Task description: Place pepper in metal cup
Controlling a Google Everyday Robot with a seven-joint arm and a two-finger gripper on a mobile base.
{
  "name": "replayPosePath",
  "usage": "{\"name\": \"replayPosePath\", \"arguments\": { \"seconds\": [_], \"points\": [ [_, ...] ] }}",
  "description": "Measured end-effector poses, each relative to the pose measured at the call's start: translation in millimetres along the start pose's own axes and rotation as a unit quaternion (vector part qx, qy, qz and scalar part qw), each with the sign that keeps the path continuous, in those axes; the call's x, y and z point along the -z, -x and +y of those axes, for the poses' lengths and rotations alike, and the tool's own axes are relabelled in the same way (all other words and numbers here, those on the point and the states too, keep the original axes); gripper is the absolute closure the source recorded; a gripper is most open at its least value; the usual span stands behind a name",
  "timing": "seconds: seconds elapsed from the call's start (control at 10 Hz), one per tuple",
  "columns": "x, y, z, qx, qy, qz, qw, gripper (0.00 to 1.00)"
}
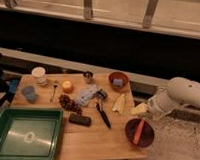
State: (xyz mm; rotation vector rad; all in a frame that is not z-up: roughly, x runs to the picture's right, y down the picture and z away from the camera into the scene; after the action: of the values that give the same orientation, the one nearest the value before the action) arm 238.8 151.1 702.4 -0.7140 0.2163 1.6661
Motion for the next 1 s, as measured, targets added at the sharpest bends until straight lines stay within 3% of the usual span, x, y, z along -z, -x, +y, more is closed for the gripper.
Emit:
{"name": "replayPosePath", "arguments": {
  "seconds": [0.3,0.6,1.0],
  "points": [
    [-1,0,-1,0.000,0.000,0.002,1.0000,0.20],
    [-26,-1,-1,-0.003,0.016,0.024,0.9996,0.20],
    [-67,3,-6,-0.017,0.022,0.066,0.9974,0.20]
  ]
}}
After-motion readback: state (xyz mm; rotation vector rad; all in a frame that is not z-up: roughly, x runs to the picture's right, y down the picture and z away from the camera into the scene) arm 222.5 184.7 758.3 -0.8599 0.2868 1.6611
